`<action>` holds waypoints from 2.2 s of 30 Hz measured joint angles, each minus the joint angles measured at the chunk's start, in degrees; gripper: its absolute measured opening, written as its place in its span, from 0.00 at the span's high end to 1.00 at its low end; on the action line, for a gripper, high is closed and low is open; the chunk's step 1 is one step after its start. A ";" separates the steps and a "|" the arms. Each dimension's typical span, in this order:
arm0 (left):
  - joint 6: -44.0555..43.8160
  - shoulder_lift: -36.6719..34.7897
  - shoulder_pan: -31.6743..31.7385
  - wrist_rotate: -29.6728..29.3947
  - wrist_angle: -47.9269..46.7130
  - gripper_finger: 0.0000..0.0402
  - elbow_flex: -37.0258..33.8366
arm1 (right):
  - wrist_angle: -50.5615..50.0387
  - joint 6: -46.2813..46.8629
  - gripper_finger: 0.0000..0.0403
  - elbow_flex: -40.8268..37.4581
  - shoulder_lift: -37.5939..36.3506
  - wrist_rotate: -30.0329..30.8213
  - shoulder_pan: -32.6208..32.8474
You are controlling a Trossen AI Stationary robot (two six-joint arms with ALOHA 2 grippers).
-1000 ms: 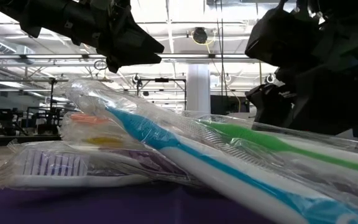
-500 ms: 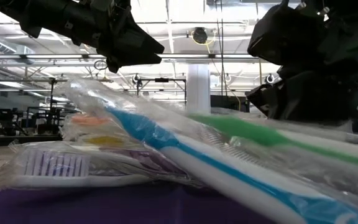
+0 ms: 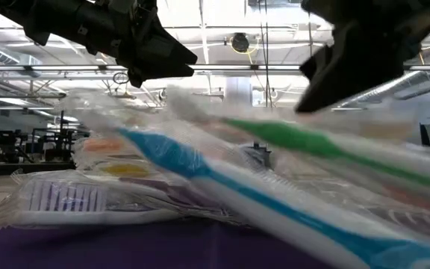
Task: Pick & Place Toothbrushes
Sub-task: Put the orange toothbrush into the black bin
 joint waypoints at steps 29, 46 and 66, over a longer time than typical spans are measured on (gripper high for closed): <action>-3.97 0.00 -0.02 9.08 5.74 0.58 0.00 | -5.49 -2.28 1.00 0.00 -10.00 20.57 -2.58; -11.53 0.00 0.11 14.19 -3.74 0.63 0.00 | -0.83 -7.03 1.00 0.00 -10.00 16.26 -5.06; -11.24 0.04 2.32 12.07 -3.45 1.00 0.00 | -5.09 -6.14 0.99 0.07 -10.00 9.04 -5.64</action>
